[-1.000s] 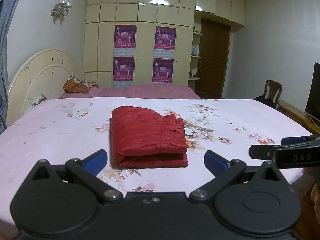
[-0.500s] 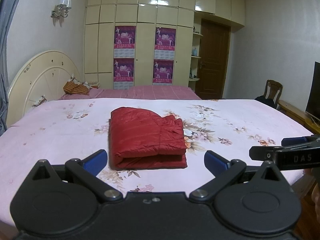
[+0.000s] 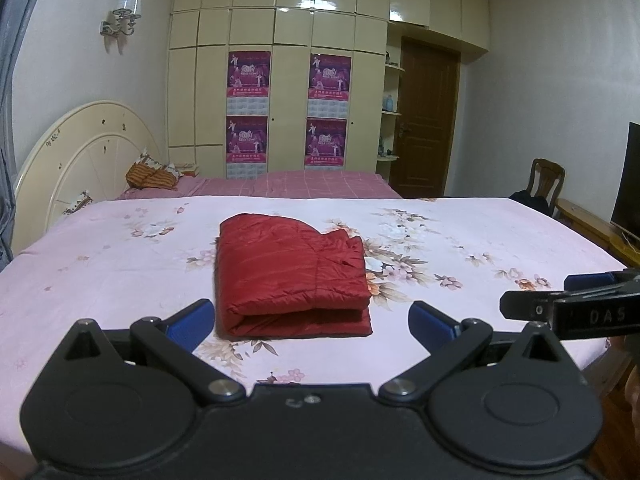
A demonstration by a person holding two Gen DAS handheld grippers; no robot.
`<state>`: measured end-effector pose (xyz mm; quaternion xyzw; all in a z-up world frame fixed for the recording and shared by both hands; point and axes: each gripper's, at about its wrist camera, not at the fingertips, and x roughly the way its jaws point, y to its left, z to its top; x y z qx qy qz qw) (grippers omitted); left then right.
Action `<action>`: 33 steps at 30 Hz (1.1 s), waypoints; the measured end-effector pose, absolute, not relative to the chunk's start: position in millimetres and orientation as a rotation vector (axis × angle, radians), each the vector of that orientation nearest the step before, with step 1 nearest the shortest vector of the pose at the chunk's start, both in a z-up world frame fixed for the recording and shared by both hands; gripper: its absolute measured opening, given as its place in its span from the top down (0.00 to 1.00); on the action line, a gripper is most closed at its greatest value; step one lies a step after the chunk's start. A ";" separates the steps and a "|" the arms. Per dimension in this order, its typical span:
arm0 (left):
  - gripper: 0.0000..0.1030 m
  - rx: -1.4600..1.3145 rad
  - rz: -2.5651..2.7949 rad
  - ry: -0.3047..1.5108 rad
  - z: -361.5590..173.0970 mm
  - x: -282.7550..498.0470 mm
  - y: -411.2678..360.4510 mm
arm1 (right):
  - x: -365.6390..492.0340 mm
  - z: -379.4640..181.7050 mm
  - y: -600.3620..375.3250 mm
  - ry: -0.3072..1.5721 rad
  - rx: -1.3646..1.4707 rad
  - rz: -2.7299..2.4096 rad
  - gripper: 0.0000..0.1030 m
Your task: Fold large clothes
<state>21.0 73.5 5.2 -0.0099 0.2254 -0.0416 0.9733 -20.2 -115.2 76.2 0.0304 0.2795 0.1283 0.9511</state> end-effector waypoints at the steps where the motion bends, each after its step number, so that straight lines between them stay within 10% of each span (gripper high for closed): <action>1: 0.00 -0.020 -0.084 0.455 5.1 21.0 73.5 | -20.3 76.4 -114.9 0.568 0.060 0.262 0.01; 33: 0.00 -0.017 -0.081 0.454 8.9 22.7 68.8 | -19.5 76.1 -114.1 0.563 0.050 0.272 0.01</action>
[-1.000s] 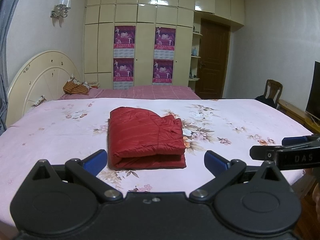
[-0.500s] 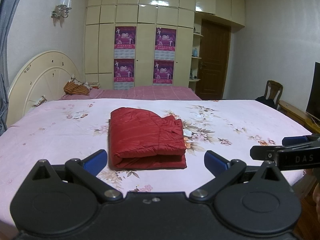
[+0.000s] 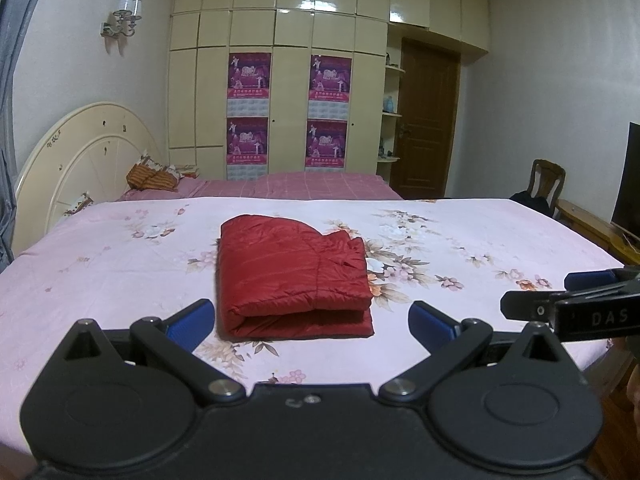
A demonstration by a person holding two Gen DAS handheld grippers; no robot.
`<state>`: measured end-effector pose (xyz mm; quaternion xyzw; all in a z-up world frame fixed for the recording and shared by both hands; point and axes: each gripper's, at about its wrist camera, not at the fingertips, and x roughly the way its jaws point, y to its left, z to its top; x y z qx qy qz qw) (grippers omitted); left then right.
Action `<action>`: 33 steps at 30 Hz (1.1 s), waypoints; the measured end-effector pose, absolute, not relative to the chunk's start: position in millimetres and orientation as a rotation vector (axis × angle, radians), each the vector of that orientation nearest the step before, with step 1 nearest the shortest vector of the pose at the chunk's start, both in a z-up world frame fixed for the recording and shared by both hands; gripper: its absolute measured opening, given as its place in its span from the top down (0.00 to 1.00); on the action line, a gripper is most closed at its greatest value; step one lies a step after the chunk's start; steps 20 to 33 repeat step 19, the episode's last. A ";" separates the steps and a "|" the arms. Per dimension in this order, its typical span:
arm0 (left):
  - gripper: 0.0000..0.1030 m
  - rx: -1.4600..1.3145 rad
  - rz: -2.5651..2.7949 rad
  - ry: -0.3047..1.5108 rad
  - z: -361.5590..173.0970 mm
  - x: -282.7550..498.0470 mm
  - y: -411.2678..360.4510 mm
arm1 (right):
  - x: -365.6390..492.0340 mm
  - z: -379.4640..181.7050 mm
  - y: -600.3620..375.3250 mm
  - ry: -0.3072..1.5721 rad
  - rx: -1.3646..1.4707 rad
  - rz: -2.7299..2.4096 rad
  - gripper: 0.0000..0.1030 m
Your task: Fold large clothes
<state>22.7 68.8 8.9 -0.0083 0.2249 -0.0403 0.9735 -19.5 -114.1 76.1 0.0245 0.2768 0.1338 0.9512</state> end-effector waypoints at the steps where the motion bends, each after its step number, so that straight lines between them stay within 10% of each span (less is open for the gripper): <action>1: 0.00 -0.017 -0.082 0.453 8.9 22.7 68.9 | -19.4 76.1 -114.0 0.563 0.049 0.273 0.01; 33: 0.00 -0.014 -0.074 0.454 6.6 24.9 69.5 | -16.2 73.6 -119.1 0.564 0.044 0.288 0.01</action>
